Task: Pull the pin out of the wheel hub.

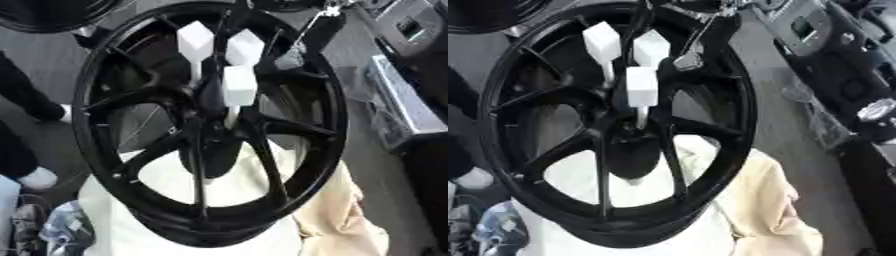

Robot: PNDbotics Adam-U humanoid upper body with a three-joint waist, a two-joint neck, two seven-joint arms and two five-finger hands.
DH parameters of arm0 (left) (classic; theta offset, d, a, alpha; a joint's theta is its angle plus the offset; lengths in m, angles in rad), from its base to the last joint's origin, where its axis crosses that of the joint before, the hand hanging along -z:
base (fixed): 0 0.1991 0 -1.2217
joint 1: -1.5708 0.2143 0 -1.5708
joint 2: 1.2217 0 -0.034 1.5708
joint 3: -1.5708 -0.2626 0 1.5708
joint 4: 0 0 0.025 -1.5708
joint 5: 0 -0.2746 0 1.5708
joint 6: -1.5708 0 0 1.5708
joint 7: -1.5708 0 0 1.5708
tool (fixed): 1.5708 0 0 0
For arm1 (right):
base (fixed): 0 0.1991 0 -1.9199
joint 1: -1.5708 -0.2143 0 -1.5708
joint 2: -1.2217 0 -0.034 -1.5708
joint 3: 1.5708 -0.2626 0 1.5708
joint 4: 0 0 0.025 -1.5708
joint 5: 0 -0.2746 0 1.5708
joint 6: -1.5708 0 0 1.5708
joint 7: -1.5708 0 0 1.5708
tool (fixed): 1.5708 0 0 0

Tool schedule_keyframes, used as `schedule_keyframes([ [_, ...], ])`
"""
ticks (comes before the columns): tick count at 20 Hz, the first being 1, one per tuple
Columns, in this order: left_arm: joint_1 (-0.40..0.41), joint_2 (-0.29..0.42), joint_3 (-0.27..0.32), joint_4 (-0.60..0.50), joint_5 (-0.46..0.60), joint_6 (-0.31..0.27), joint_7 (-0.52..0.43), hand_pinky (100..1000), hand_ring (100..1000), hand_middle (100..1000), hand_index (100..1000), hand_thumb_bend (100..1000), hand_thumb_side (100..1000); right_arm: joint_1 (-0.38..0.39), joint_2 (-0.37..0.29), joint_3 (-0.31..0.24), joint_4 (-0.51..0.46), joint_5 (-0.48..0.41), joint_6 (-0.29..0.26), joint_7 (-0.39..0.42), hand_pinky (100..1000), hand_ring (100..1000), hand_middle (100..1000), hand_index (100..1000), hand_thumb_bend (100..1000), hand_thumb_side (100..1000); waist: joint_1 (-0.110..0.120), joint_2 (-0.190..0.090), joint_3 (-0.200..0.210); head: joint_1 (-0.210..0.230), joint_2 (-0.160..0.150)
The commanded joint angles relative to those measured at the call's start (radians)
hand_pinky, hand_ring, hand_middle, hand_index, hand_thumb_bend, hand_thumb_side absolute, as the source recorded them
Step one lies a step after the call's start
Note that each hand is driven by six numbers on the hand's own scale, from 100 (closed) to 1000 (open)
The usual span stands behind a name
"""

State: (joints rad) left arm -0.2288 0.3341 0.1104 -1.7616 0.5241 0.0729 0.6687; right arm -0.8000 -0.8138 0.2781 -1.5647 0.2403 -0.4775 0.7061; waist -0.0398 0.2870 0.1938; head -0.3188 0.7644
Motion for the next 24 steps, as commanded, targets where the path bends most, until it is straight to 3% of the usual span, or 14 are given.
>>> schedule_keyframes([
  [1, -0.007, 0.019, 0.014, -0.010, 0.007, -0.002, 0.006, 640, 719, 755, 753, 228, 932, -0.012, -0.030, -0.018, 0.002, 0.009, -0.201, 0.201, 886, 765, 744, 825, 357, 507, 0.003, -0.011, 0.003, -0.006, 0.006],
  [15, -0.001, 0.018, 0.013, -0.009, 0.010, 0.001, 0.003, 640, 718, 756, 750, 223, 937, 0.006, -0.056, -0.043, 0.000, 0.015, -0.196, 0.198, 881, 763, 736, 818, 339, 497, 0.003, 0.008, 0.014, -0.028, -0.005],
  [24, -0.005, 0.017, 0.006, -0.010, 0.008, 0.005, -0.005, 639, 718, 756, 750, 219, 939, 0.005, -0.058, -0.042, 0.005, 0.009, -0.193, 0.191, 883, 756, 726, 813, 300, 441, 0.005, 0.020, 0.018, -0.044, -0.015],
])
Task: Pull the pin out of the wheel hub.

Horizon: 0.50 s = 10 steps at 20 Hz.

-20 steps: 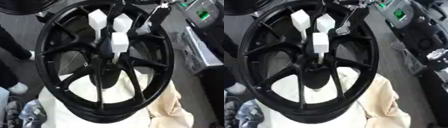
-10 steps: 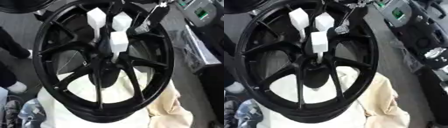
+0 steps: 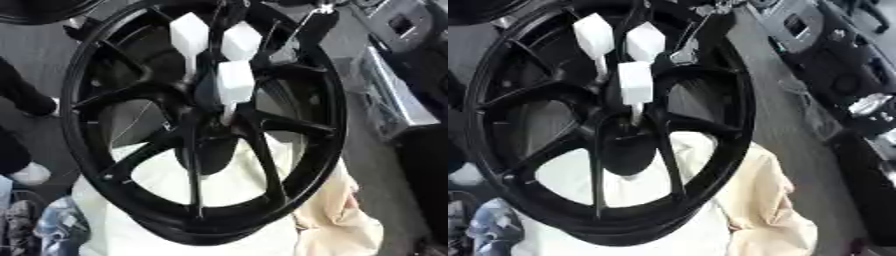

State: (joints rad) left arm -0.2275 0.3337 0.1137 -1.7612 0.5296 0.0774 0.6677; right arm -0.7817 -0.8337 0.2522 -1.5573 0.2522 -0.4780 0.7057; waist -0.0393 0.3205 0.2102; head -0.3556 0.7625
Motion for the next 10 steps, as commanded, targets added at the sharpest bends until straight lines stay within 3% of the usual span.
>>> schedule_keyframes([
  [1, -0.007, 0.017, 0.003, -0.010, 0.002, 0.001, -0.005, 639, 718, 756, 750, 219, 939, -0.014, -0.037, -0.016, 0.000, -0.005, -0.191, 0.191, 883, 756, 725, 813, 300, 440, 0.005, -0.012, 0.002, -0.009, -0.014],
  [10, -0.008, 0.016, 0.003, -0.010, 0.004, 0.003, -0.006, 641, 718, 756, 750, 219, 943, -0.012, -0.033, -0.021, 0.015, -0.009, -0.189, 0.180, 877, 738, 680, 789, 269, 369, 0.002, -0.005, 0.008, -0.010, -0.022],
])
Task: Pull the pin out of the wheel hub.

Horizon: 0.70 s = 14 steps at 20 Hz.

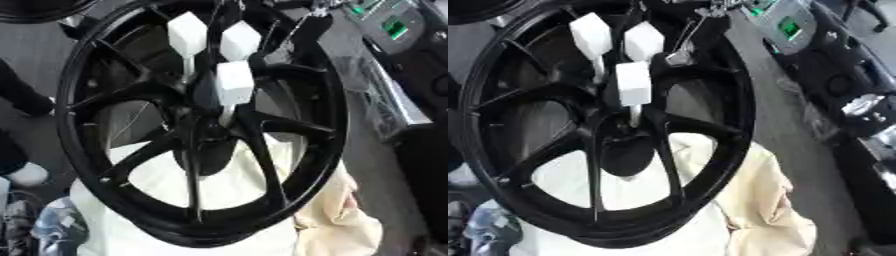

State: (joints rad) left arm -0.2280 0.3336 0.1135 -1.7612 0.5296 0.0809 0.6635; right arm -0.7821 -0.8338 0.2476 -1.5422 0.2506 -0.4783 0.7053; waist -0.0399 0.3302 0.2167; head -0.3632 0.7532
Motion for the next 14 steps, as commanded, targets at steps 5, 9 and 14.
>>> schedule_keyframes([
  [5, -0.008, 0.015, 0.002, -0.009, 0.005, 0.001, -0.004, 642, 718, 756, 750, 219, 944, -0.009, -0.033, -0.013, 0.001, -0.016, -0.199, 0.167, 869, 708, 630, 762, 251, 253, 0.002, -0.013, 0.004, -0.006, -0.013],
  [9, -0.008, 0.015, 0.002, -0.009, 0.007, 0.002, -0.005, 643, 718, 756, 750, 219, 945, -0.008, -0.034, -0.012, 0.002, -0.036, -0.210, 0.169, 868, 672, 585, 738, 243, 198, 0.002, -0.011, 0.007, -0.010, -0.010],
  [14, -0.007, 0.015, 0.004, -0.008, 0.009, 0.001, -0.004, 644, 718, 757, 751, 220, 946, -0.008, -0.030, -0.009, 0.010, -0.077, -0.195, 0.175, 869, 626, 503, 678, 190, 180, 0.002, -0.009, 0.009, -0.017, -0.007],
])
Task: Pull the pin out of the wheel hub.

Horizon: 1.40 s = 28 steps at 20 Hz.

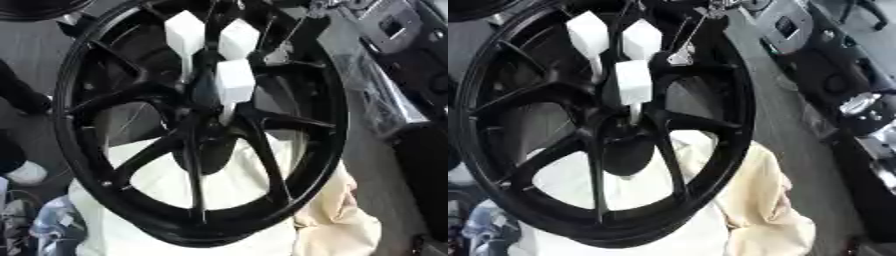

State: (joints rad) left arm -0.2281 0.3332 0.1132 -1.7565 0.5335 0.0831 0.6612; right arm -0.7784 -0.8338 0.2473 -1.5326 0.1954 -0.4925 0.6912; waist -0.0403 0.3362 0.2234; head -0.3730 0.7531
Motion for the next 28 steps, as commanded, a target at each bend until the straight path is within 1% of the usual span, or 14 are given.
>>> schedule_keyframes([
  [1, -0.007, 0.015, 0.005, -0.013, 0.005, -0.002, -0.001, 644, 718, 757, 751, 219, 946, -0.012, -0.030, -0.009, 0.000, -0.032, -0.175, 0.190, 868, 618, 482, 660, 185, 179, 0.002, -0.015, 0.003, -0.007, -0.007],
  [2, -0.006, 0.015, 0.006, -0.013, 0.005, -0.002, 0.000, 644, 718, 757, 751, 219, 946, -0.012, -0.030, -0.009, -0.002, -0.040, -0.170, 0.191, 868, 618, 482, 660, 185, 179, 0.001, -0.016, 0.003, -0.007, -0.006],
  [3, -0.006, 0.016, 0.007, -0.012, 0.005, -0.002, 0.000, 644, 718, 757, 751, 218, 946, -0.012, -0.030, -0.009, -0.003, -0.051, -0.164, 0.191, 866, 595, 442, 623, 166, 173, 0.001, -0.016, 0.003, -0.008, -0.006],
  [6, -0.004, 0.016, 0.010, -0.010, 0.006, -0.003, 0.005, 644, 718, 757, 751, 218, 947, -0.012, -0.031, -0.011, -0.007, -0.082, -0.139, 0.191, 863, 571, 392, 580, 131, 173, 0.000, -0.016, 0.004, -0.008, -0.004],
  [8, -0.004, 0.016, 0.010, -0.009, 0.006, -0.002, 0.006, 644, 718, 757, 751, 219, 947, -0.014, -0.034, -0.014, -0.009, -0.101, -0.121, 0.190, 859, 560, 371, 561, 124, 178, -0.001, -0.016, 0.005, -0.008, -0.004],
  [9, -0.004, 0.016, 0.010, -0.009, 0.007, -0.002, 0.006, 644, 718, 757, 751, 219, 947, -0.017, -0.036, -0.016, -0.011, -0.109, -0.113, 0.188, 856, 549, 345, 541, 102, 185, -0.002, -0.017, 0.006, -0.007, -0.003],
  [12, -0.007, 0.018, 0.006, -0.009, 0.007, 0.000, 0.003, 645, 718, 757, 751, 221, 946, -0.032, -0.049, -0.018, -0.019, -0.131, -0.098, 0.189, 843, 535, 314, 513, 102, 210, -0.006, -0.020, 0.010, -0.012, -0.003],
  [17, -0.014, 0.021, 0.004, -0.010, 0.004, 0.001, -0.003, 646, 719, 758, 751, 222, 944, -0.051, -0.072, -0.019, -0.018, -0.145, -0.102, 0.213, 833, 526, 288, 485, 118, 240, -0.017, -0.027, 0.029, -0.037, -0.002],
  [22, -0.016, 0.023, 0.005, -0.012, 0.002, 0.002, -0.004, 646, 719, 758, 751, 223, 943, -0.054, -0.091, -0.021, -0.015, -0.140, -0.111, 0.216, 824, 516, 267, 463, 138, 267, -0.025, -0.031, 0.046, -0.059, 0.000],
  [28, -0.010, 0.026, 0.008, -0.012, 0.003, 0.002, -0.002, 646, 715, 758, 752, 223, 945, -0.076, -0.107, -0.036, -0.024, -0.170, -0.102, 0.216, 819, 512, 255, 454, 130, 273, -0.029, -0.034, 0.051, -0.065, 0.005],
])
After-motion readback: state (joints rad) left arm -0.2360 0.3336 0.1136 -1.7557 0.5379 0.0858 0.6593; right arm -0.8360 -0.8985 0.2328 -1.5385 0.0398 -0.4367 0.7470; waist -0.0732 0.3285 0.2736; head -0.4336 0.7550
